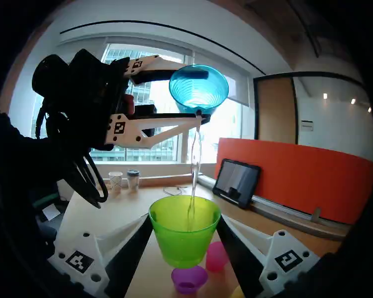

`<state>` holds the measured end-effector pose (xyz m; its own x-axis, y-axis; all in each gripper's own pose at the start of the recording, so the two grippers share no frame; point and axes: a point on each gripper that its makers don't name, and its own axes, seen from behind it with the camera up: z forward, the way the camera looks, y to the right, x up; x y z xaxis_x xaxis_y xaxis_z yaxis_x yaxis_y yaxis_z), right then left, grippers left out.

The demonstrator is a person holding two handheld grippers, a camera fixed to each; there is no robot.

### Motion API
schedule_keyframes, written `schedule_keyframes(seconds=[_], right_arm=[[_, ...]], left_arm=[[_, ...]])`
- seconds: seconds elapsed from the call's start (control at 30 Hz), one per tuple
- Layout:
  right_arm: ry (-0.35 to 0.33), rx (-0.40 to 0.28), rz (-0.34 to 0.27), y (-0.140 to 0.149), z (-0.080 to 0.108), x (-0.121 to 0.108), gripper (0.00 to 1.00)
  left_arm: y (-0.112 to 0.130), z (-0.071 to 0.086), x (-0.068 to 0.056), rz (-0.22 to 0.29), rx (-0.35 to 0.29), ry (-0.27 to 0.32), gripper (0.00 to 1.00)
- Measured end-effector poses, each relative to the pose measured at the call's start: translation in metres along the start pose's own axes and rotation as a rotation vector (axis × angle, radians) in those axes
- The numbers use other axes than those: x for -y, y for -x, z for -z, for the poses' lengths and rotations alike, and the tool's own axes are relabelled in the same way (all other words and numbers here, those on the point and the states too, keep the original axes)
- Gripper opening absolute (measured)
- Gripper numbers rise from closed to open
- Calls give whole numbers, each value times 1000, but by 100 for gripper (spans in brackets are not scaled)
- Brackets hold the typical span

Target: Pour water

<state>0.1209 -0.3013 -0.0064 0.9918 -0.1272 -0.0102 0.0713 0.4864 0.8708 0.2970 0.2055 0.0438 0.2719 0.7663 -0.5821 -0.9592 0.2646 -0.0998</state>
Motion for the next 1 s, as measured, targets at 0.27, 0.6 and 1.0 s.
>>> schedule_keyframes(seconds=[0.27,0.6,1.0], right_arm=[[1,-2,1,-1,1,-1,90],[4,-4,-1,0,0,-1,90],[10,-9,-1,-1,-1,-2,90]], left_arm=[[-2,-2,4,-34,-1,-4,85],[-5,-2,3,-88,-1,0,85],[-9,-2,3,-159,-1,-3,85]])
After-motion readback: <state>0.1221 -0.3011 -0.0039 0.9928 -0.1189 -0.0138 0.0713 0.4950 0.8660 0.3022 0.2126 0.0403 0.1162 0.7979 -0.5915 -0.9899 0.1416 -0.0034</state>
